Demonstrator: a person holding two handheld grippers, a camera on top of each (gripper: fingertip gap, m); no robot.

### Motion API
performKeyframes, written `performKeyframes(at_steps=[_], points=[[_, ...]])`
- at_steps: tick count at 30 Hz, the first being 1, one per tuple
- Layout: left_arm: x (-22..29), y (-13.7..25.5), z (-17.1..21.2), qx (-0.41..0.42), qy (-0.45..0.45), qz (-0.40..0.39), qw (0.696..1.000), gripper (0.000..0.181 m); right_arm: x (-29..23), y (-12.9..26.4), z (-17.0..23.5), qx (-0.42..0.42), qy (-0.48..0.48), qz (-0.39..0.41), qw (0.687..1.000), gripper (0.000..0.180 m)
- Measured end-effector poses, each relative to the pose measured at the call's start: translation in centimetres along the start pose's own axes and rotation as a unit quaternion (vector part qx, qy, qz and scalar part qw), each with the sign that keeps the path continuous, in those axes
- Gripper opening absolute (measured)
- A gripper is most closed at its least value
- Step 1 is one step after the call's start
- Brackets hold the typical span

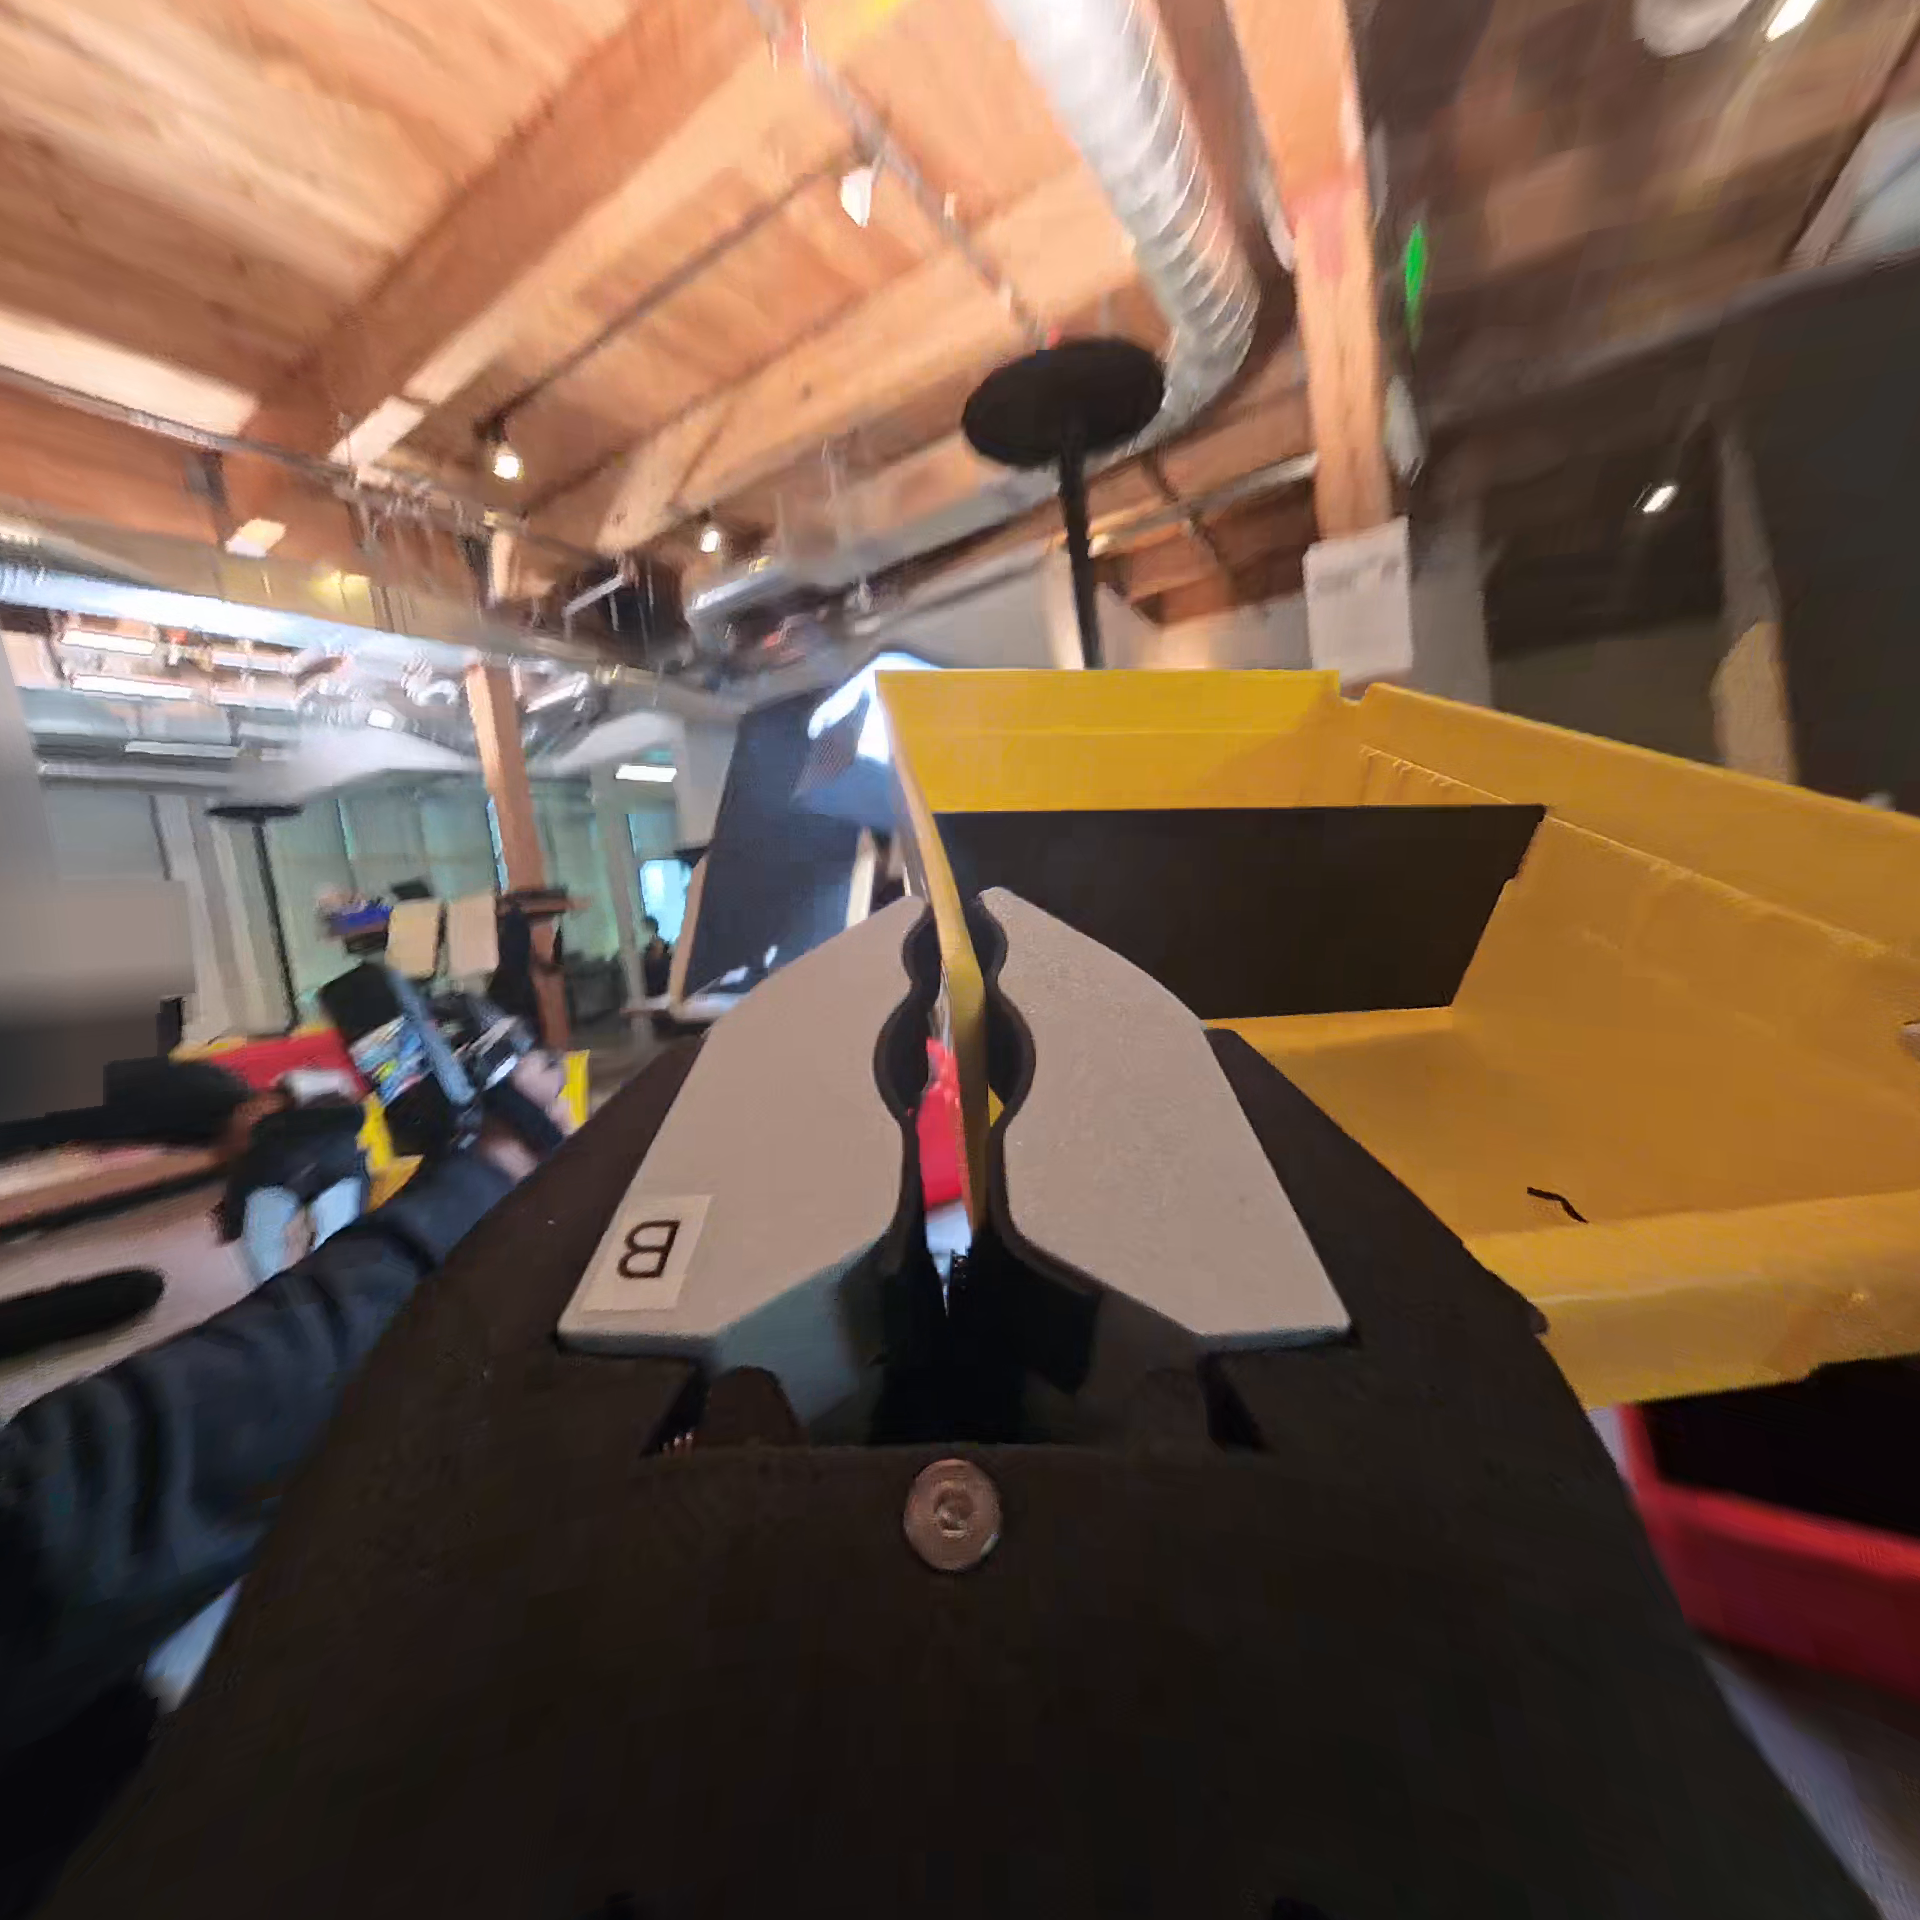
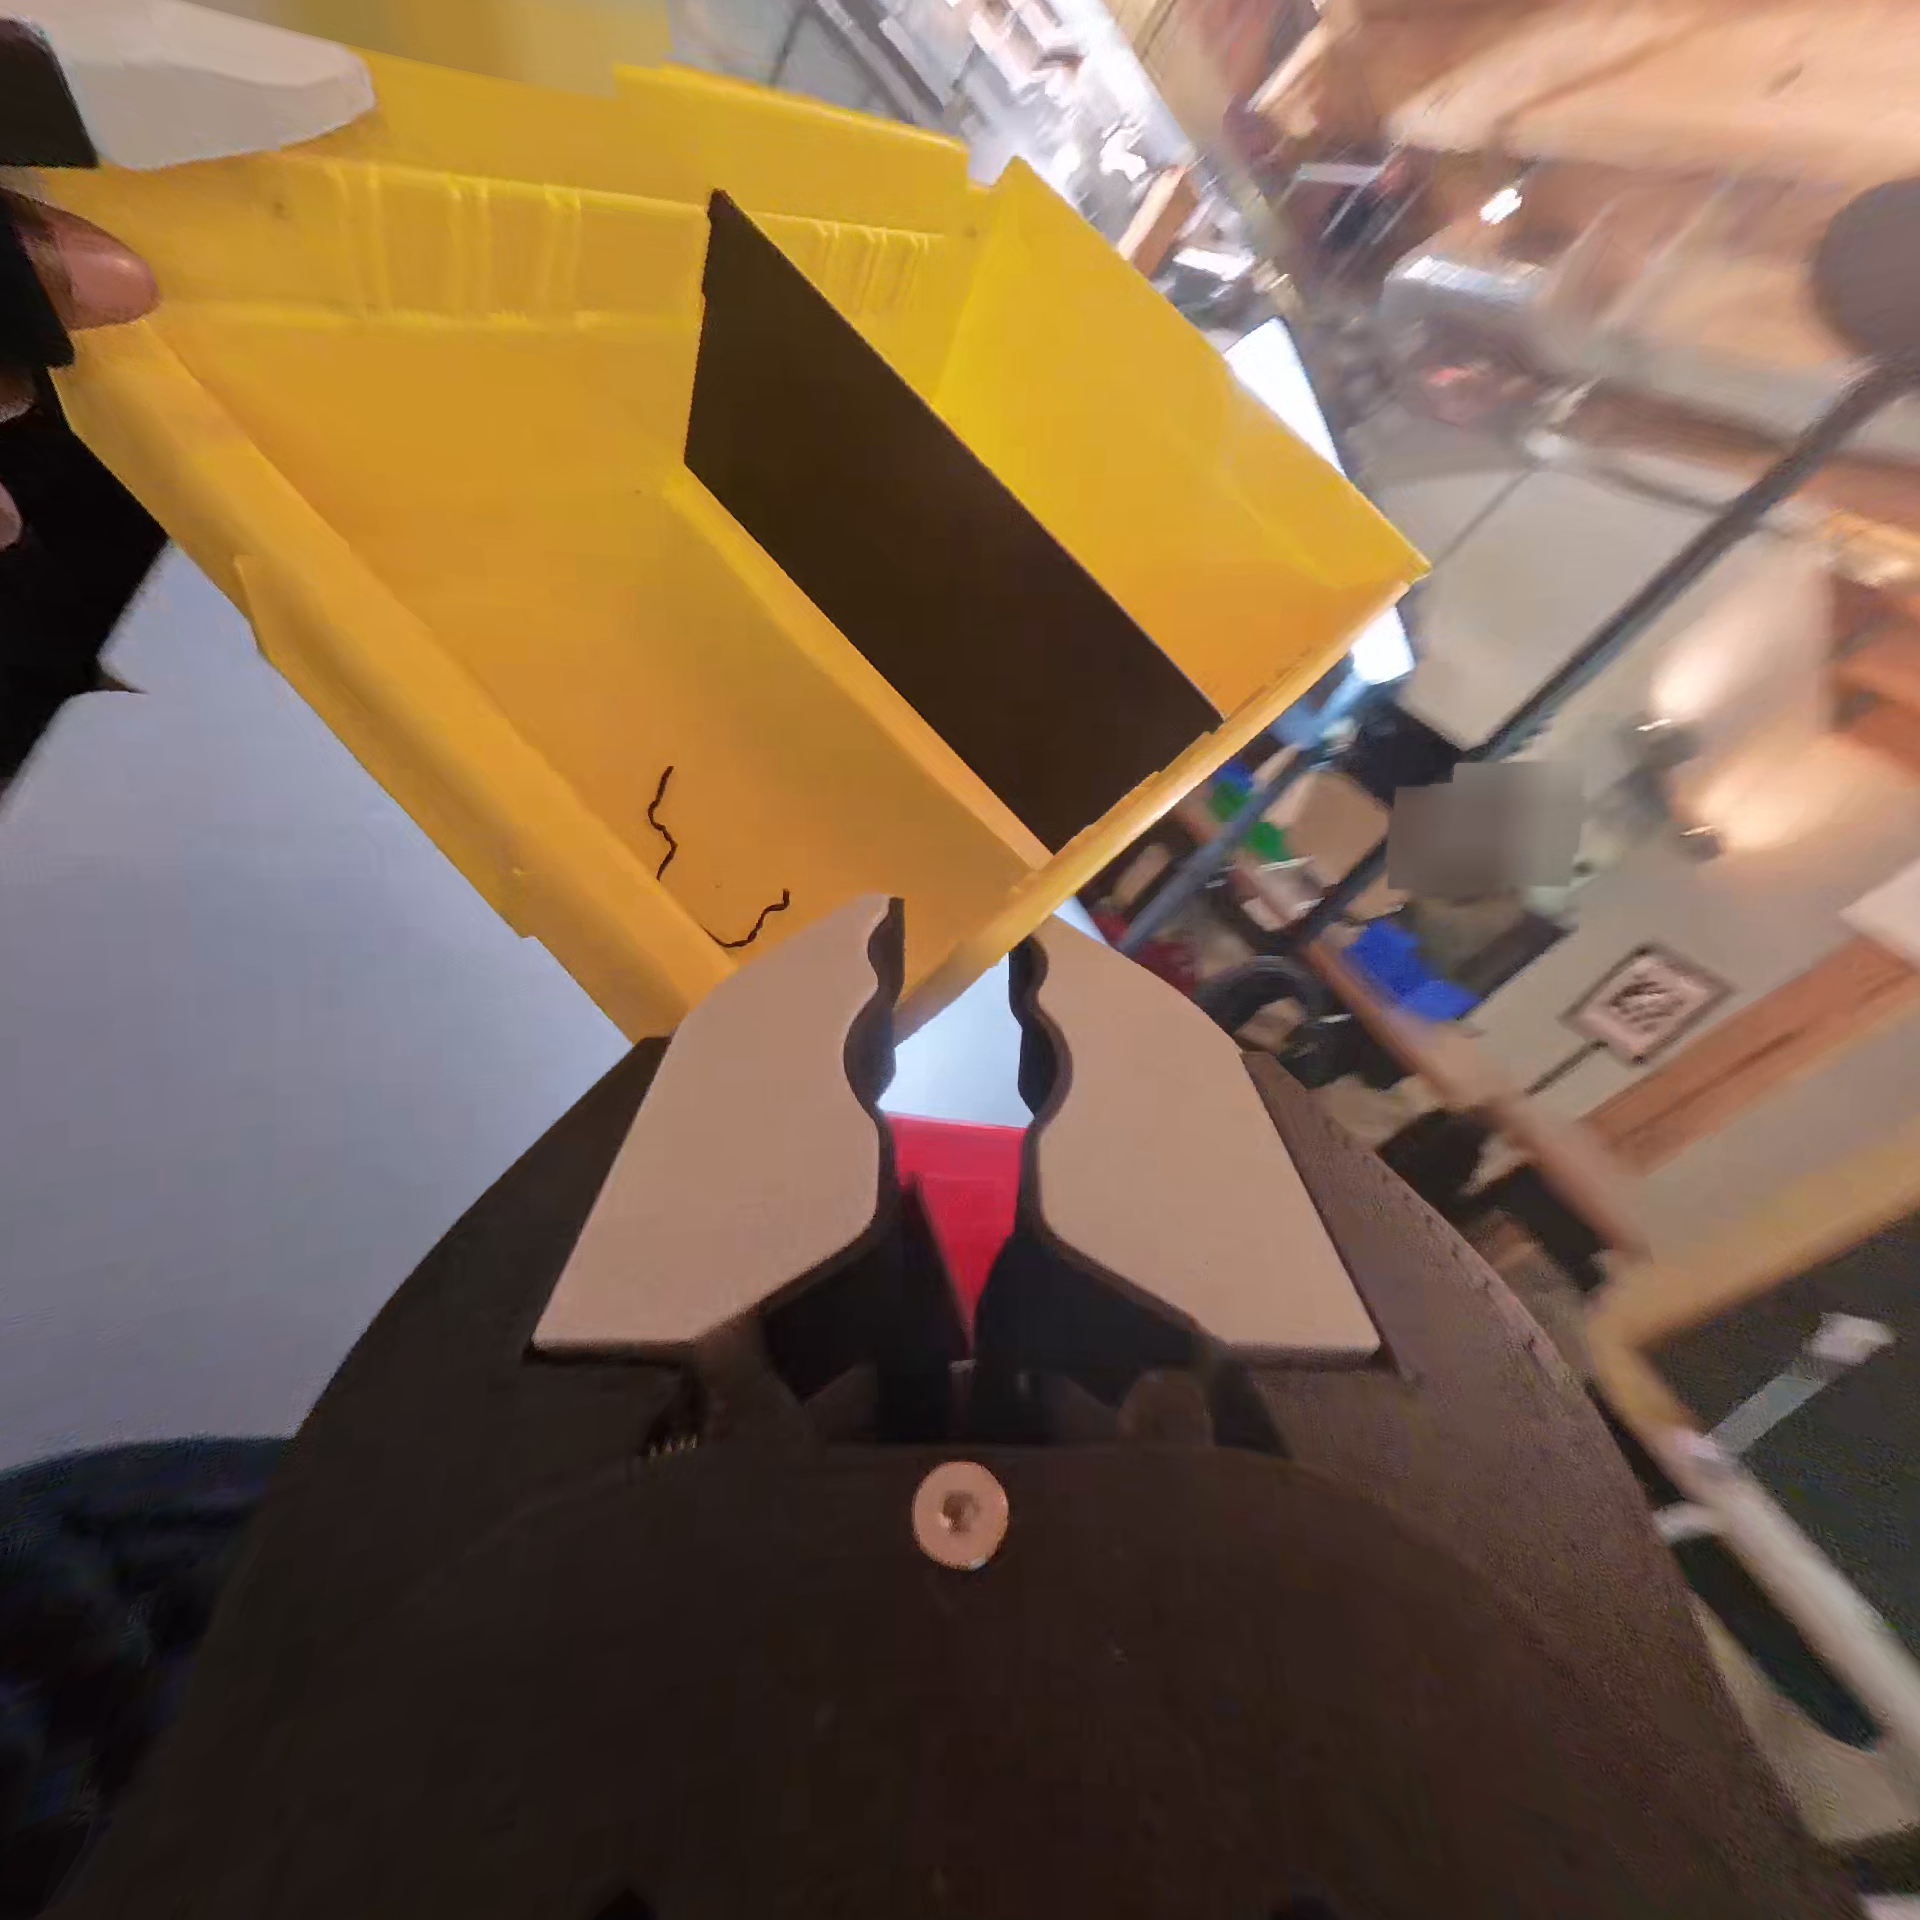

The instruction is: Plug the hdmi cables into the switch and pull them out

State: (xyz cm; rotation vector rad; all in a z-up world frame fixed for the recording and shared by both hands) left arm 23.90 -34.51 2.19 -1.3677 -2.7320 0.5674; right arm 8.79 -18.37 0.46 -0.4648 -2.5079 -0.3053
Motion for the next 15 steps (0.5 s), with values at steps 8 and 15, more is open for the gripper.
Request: performKeyframes(at_steps=[8,15], points=[[15.6,-1.6,-7.4,0.110,0.027,0.161,0.980,0.006,10.4,15.1,2.9,-0.030,0.036,0.179,0.983,0.019],[31.8,-1.3,-9.9,0.099,0.015,0.325,0.940,0.010,16.1,27.4,10.5,-0.125,-0.025,0.281,0.951,0.019]])
Point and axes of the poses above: each gripper's, where its closed fingertips meet, y back along the fingers, z out of its underside, x = y × z across the jaws, the point moved 6 cm from there along y, back along the fingers, and after that the axes turned 9 degrees about -x, right-handed, at the moved point
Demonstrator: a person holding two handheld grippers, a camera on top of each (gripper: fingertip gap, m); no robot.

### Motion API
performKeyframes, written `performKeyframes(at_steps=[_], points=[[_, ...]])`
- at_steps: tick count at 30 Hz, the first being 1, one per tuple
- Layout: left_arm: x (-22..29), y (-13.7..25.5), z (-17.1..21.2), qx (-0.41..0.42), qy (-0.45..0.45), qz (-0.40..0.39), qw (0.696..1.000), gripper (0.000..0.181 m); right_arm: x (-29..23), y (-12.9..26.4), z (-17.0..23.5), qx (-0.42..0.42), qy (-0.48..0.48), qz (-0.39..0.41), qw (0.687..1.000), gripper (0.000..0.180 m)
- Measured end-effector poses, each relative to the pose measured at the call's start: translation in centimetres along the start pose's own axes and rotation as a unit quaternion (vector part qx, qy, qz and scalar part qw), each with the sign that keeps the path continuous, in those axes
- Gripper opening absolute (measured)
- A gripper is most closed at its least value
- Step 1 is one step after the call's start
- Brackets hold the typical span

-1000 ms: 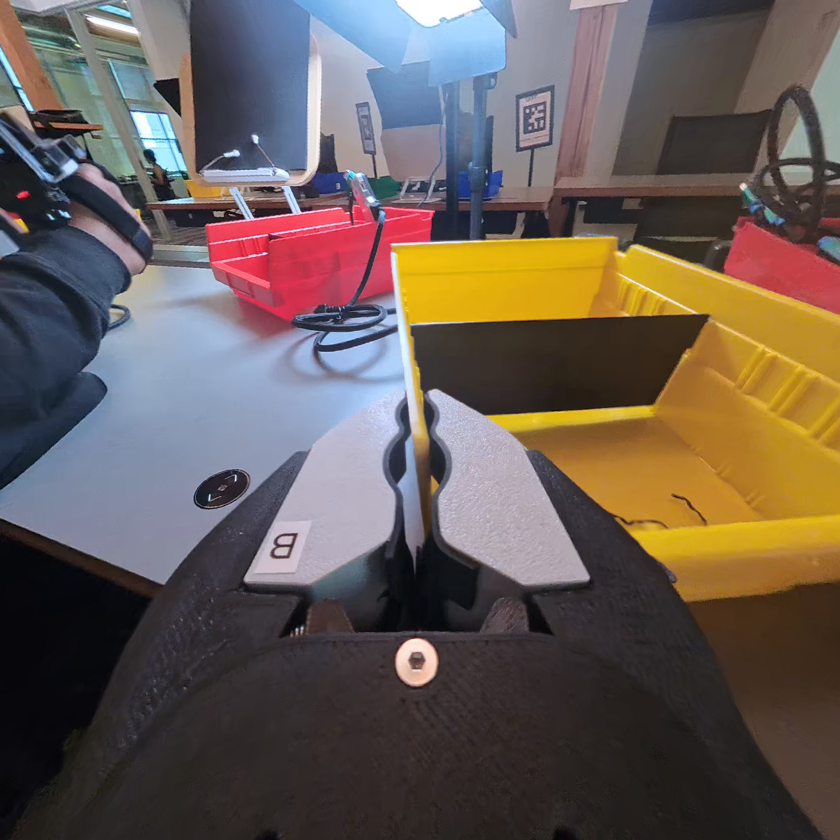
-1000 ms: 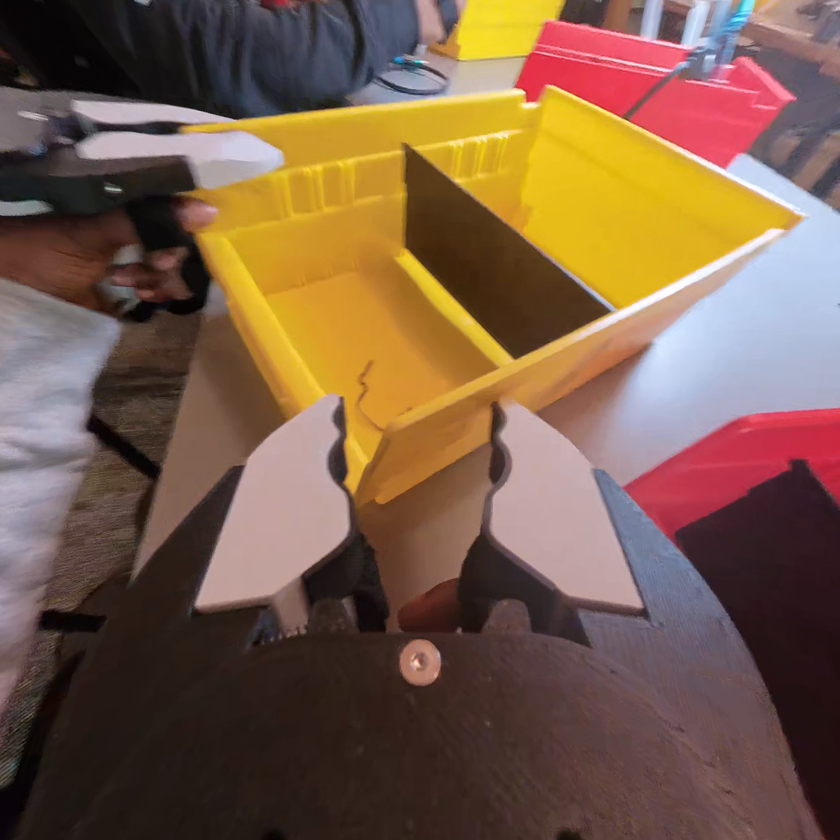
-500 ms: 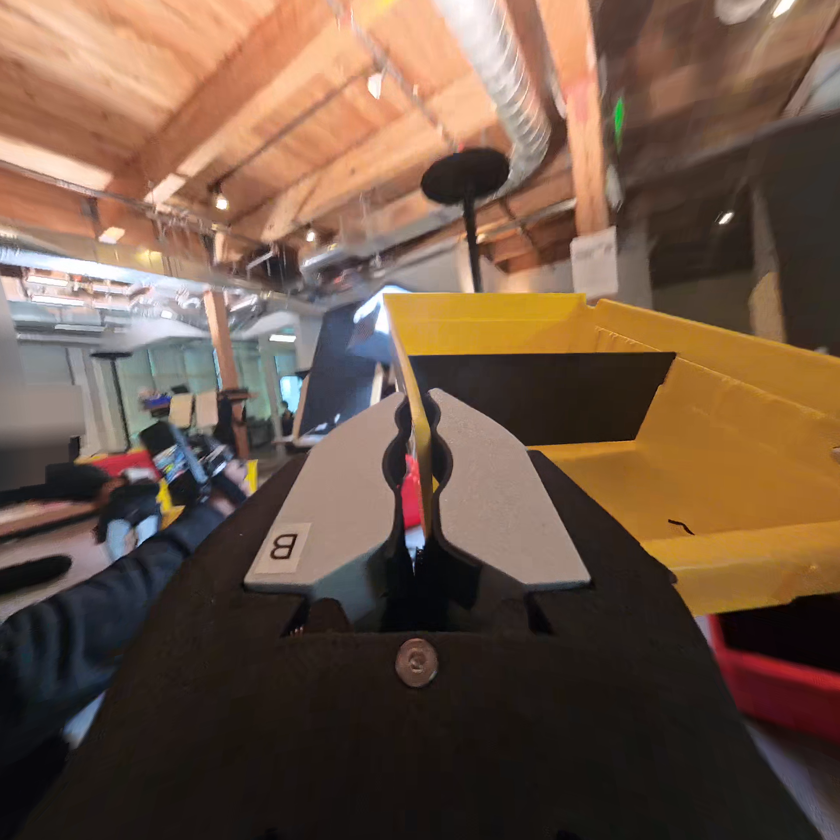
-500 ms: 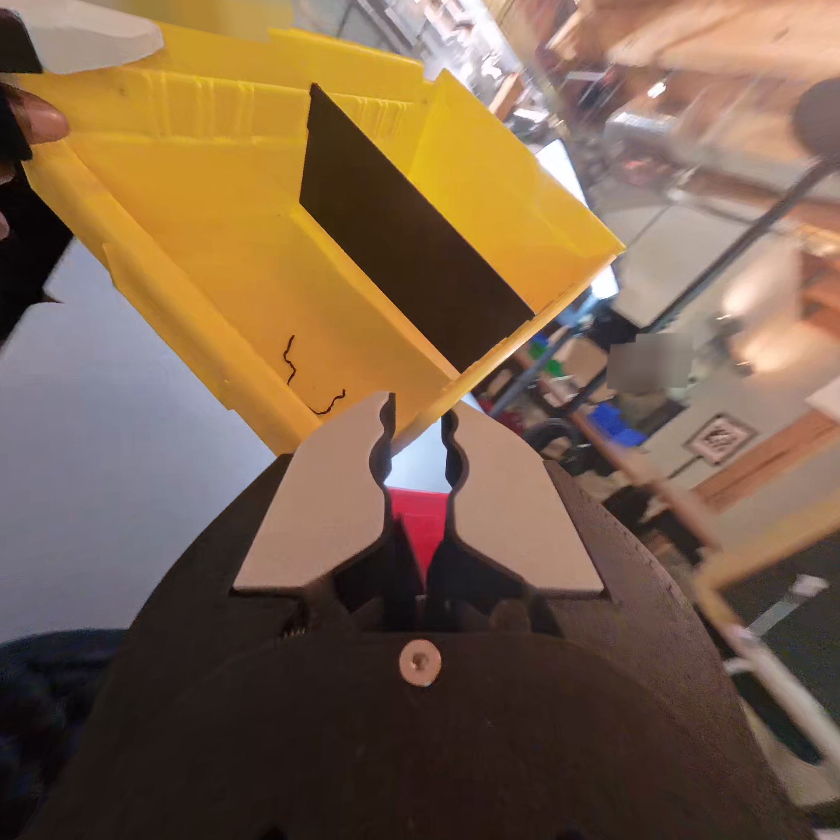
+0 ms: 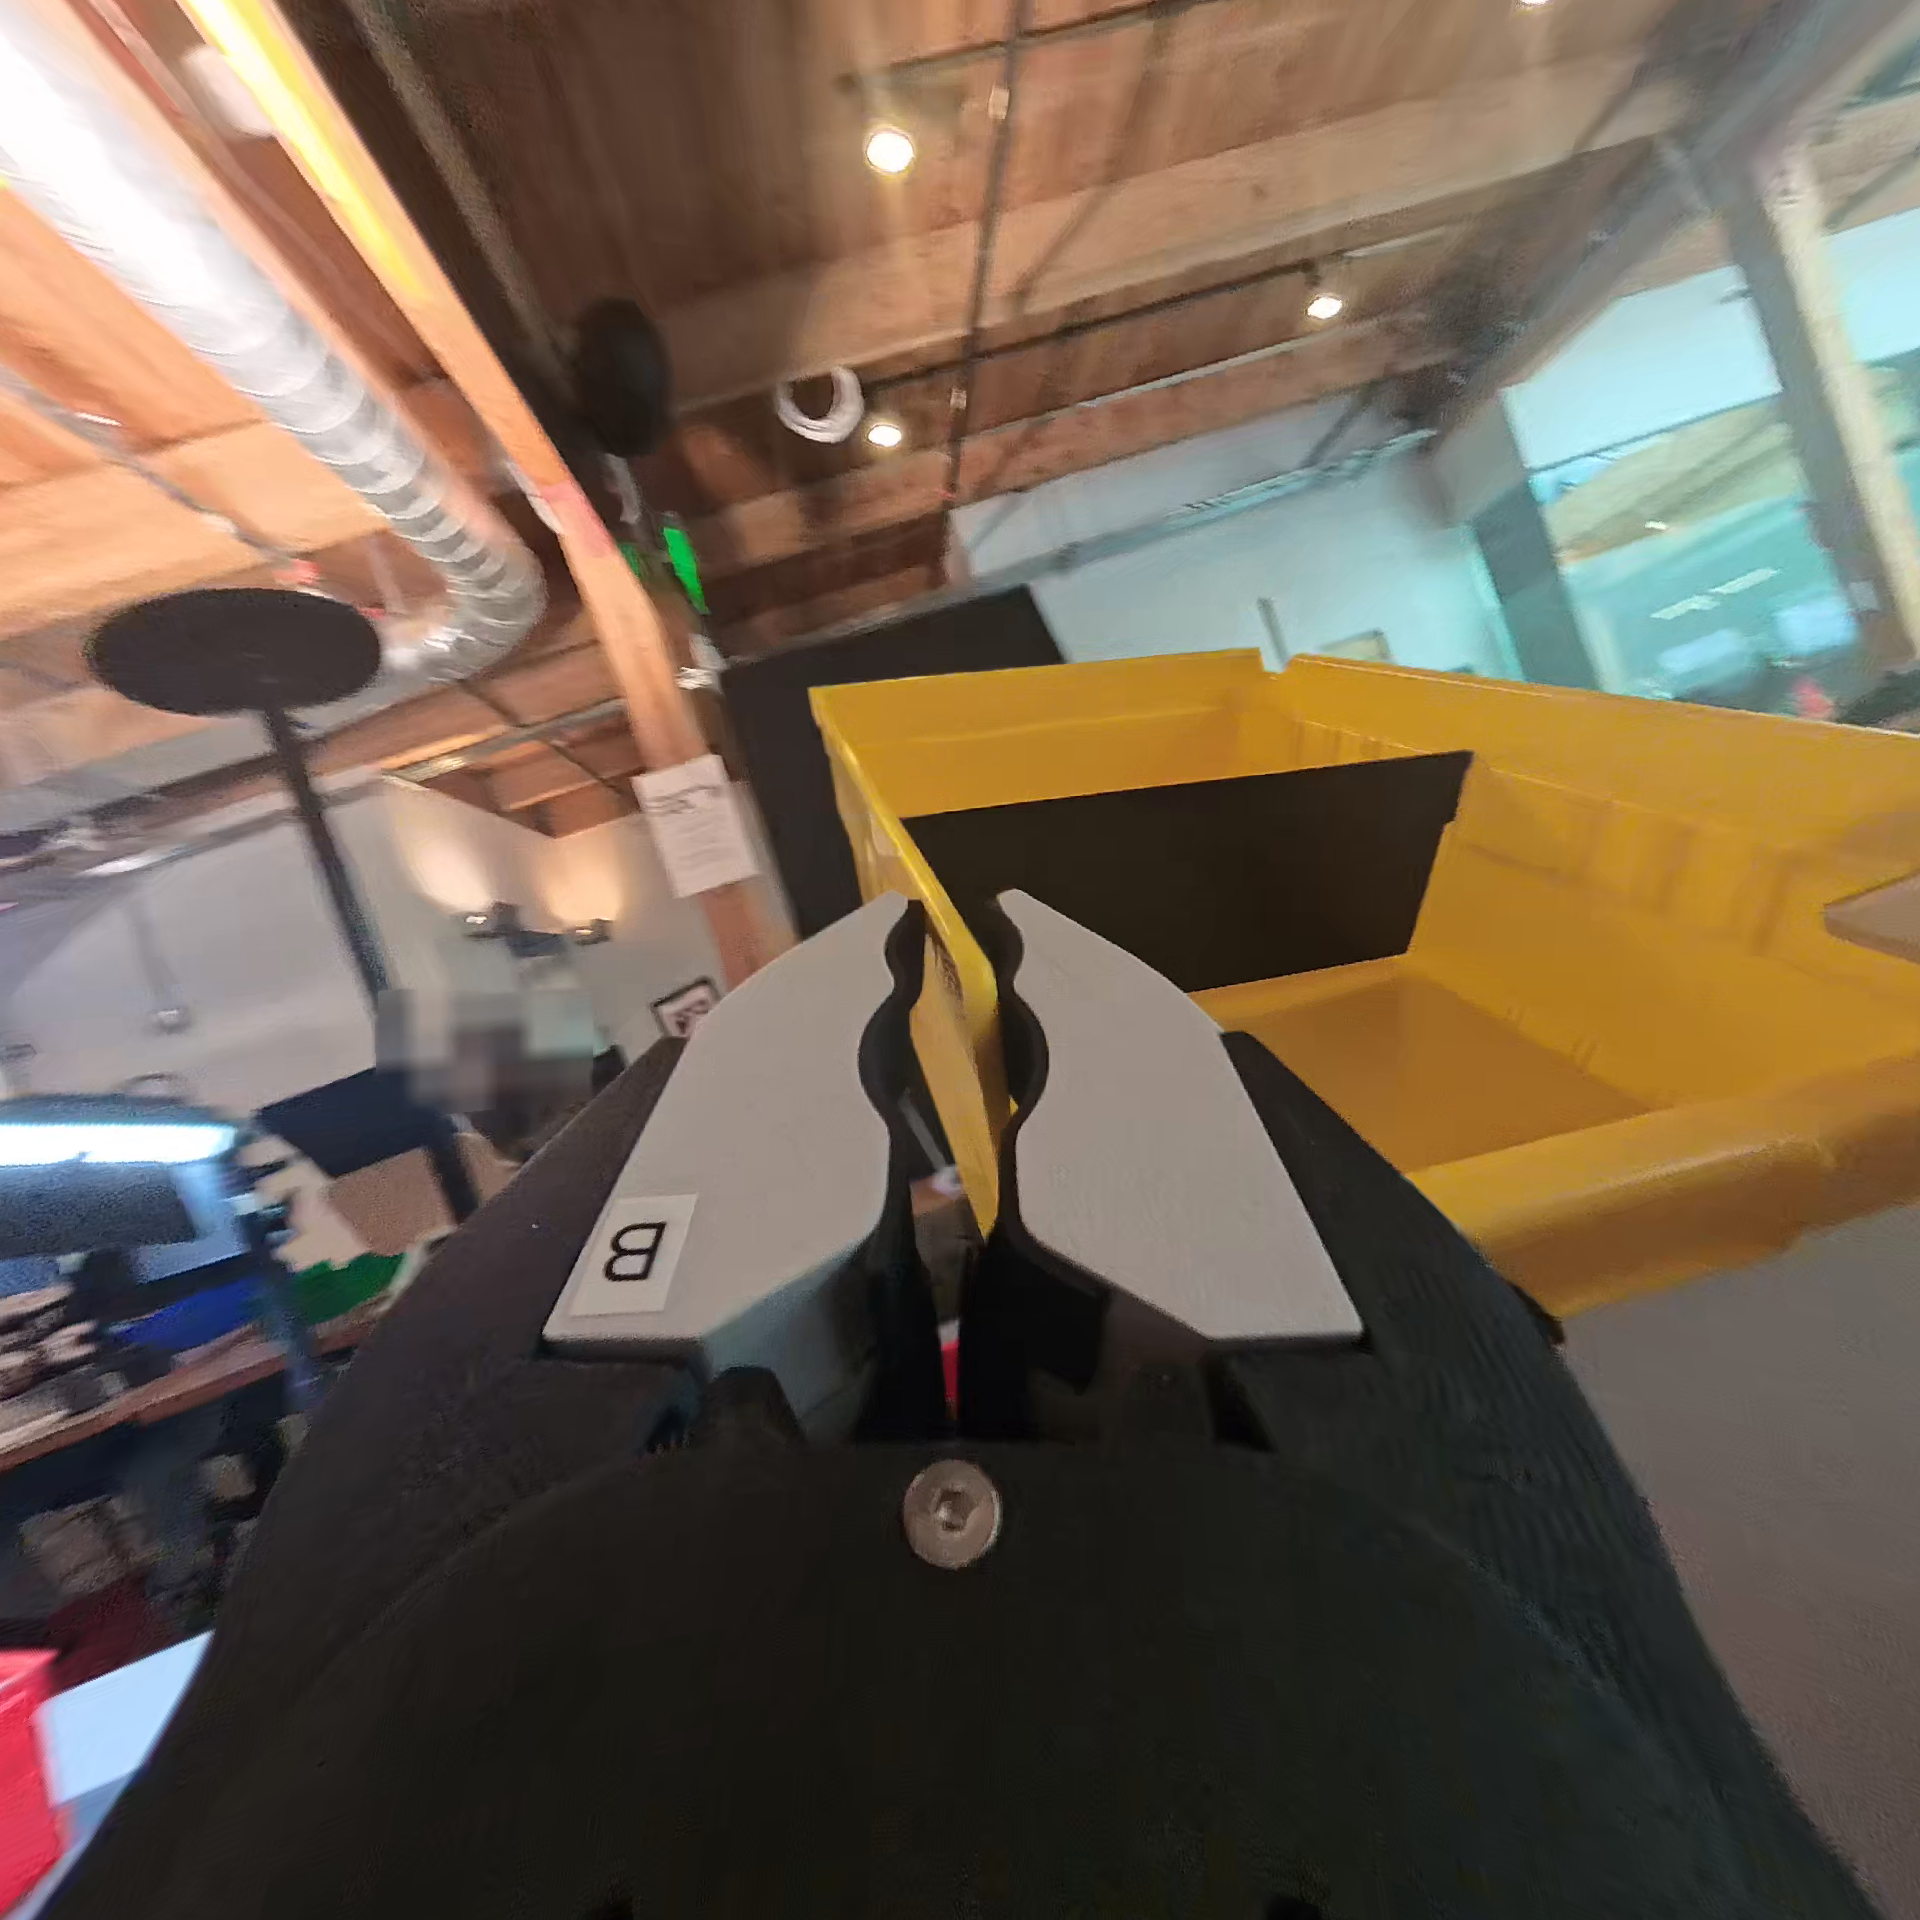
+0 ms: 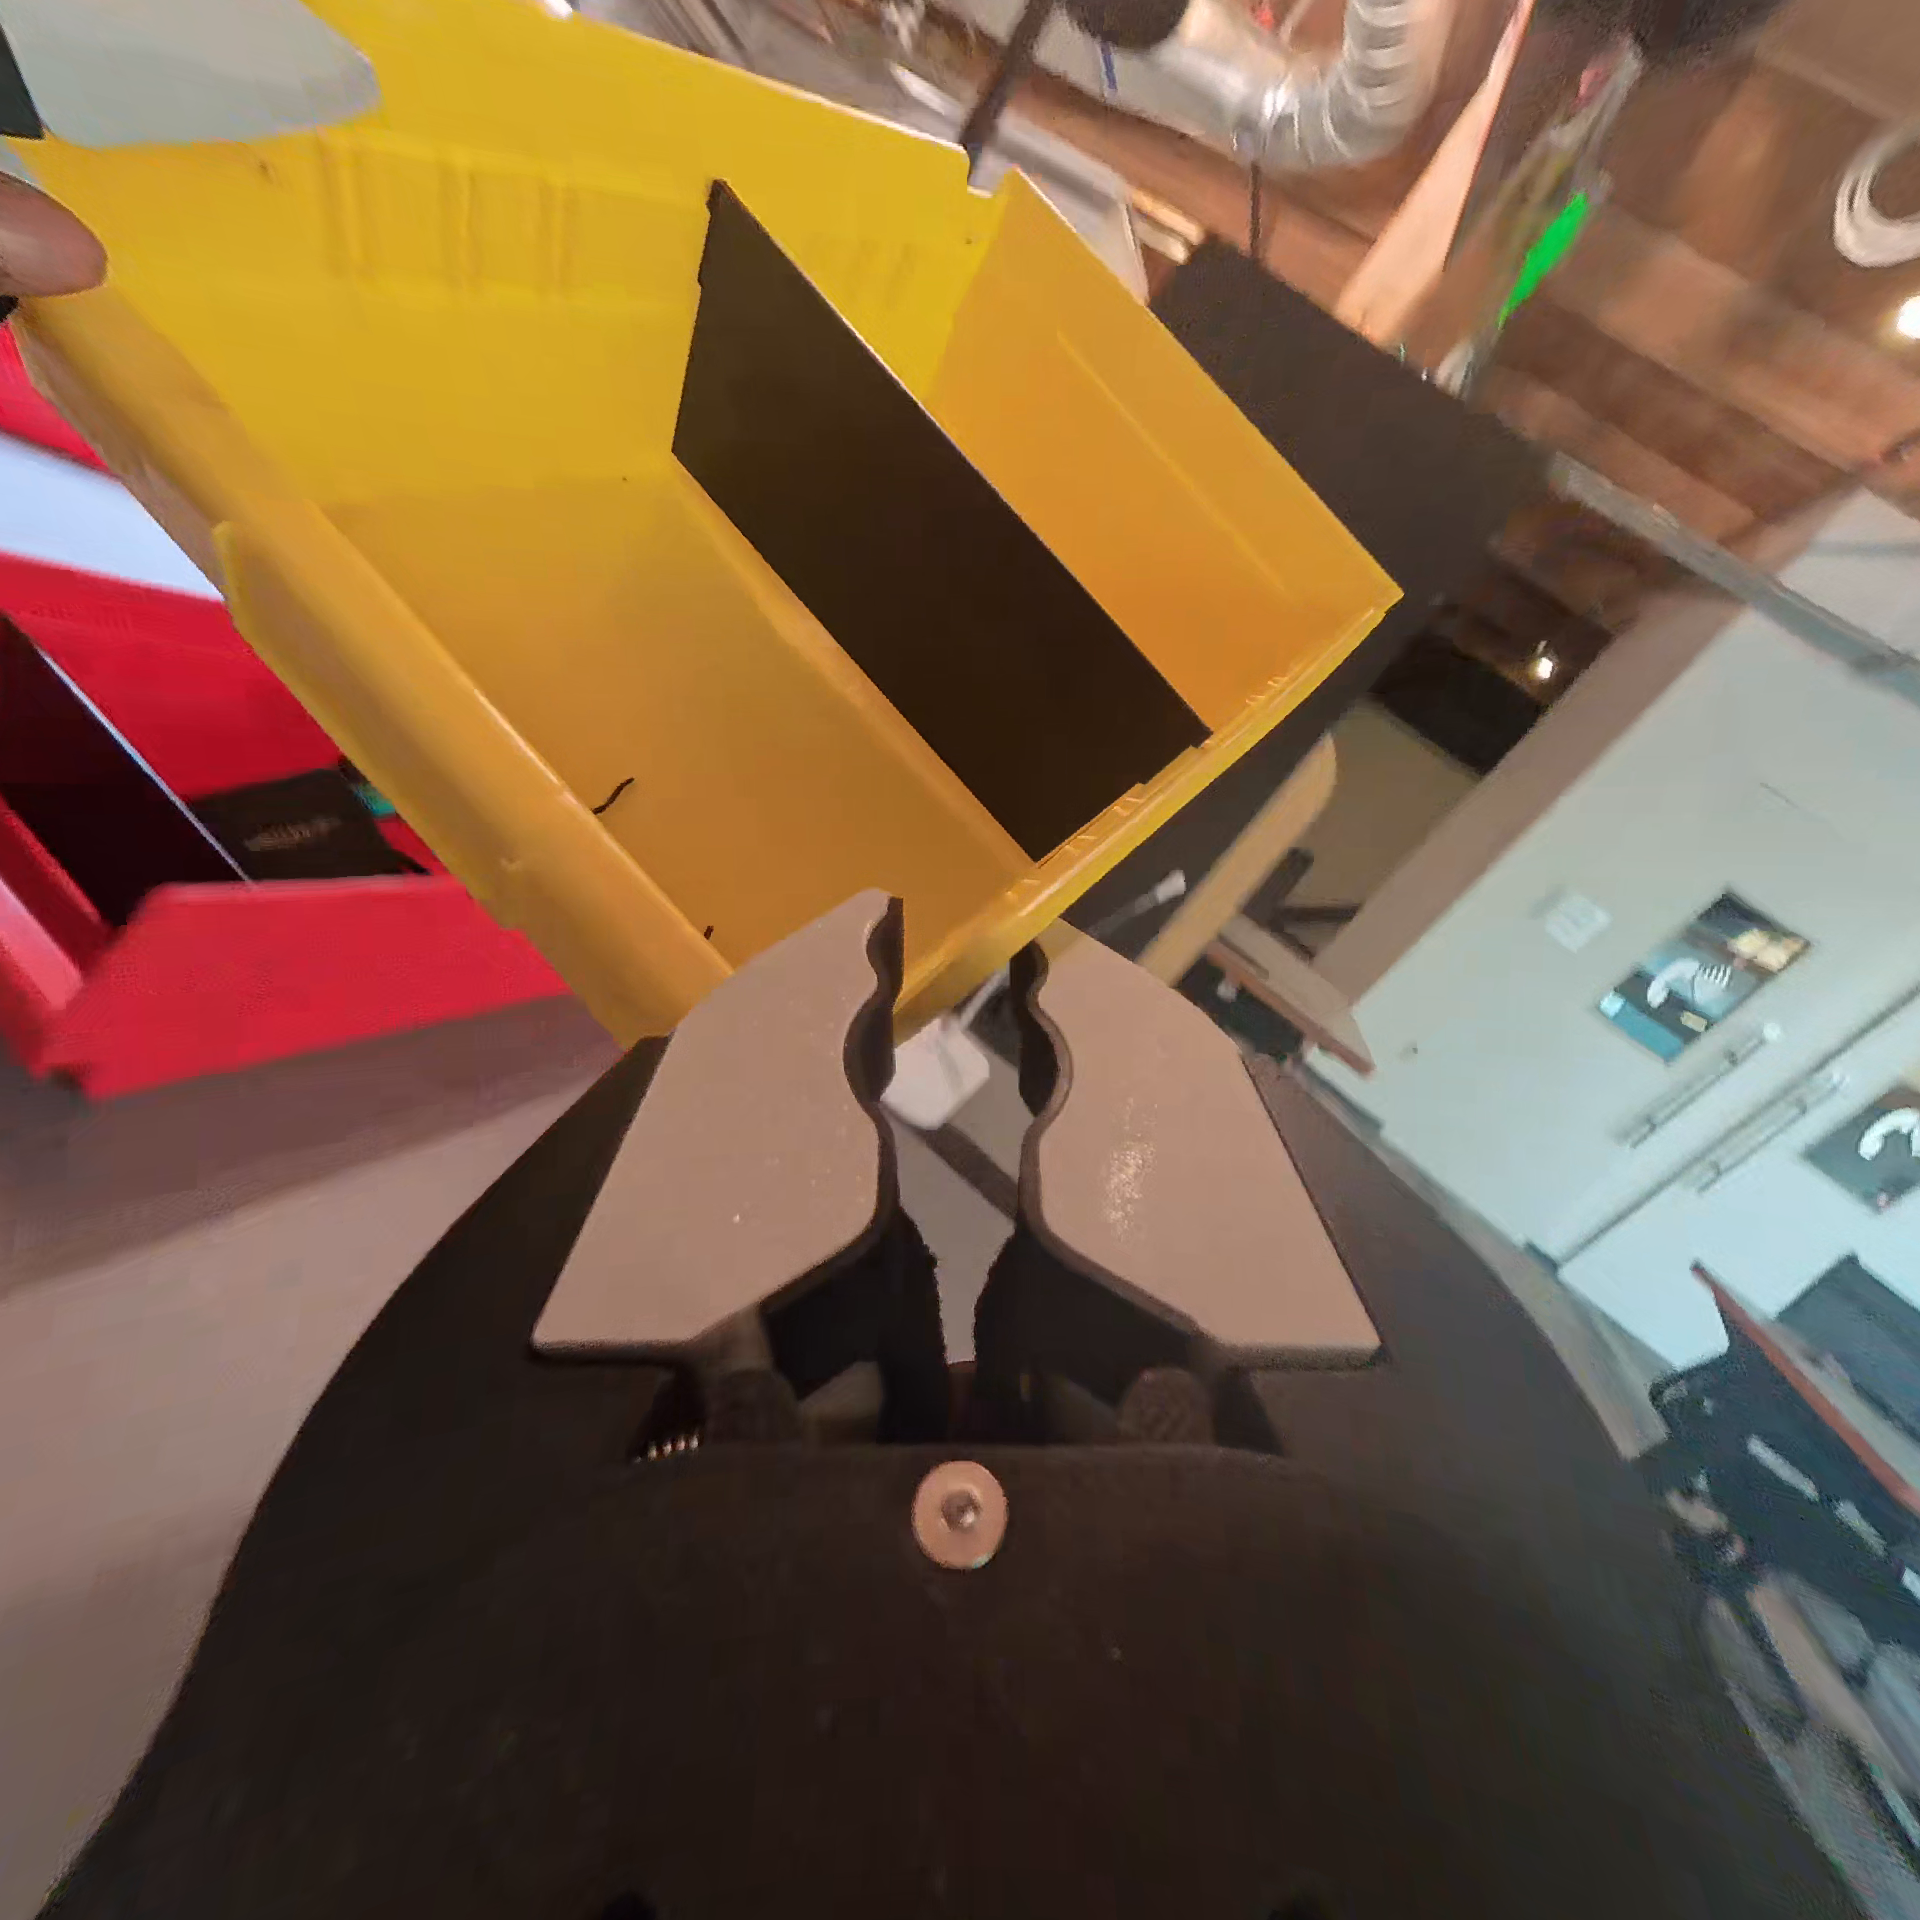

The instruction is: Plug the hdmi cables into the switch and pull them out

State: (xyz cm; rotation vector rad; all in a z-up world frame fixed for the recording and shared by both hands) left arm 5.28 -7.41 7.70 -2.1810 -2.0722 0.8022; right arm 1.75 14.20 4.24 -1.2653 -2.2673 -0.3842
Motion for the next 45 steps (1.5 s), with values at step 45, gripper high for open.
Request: performKeyframes(at_steps=[45], points=[[12.7,3.7,9.0,-0.114,-0.065,0.348,0.928,0.056,-0.8,5.7,16.4,-0.046,0.050,-0.166,0.984,0.057]])
Point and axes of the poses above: each gripper's, where its closed fingertips meet, y back along the fingers, z out of its underside, x = y × z across the jaws, the point moved 6 cm from there along y, back along the fingers, and after that the axes turned 9 degrees about -x, right-handed, at the moved point
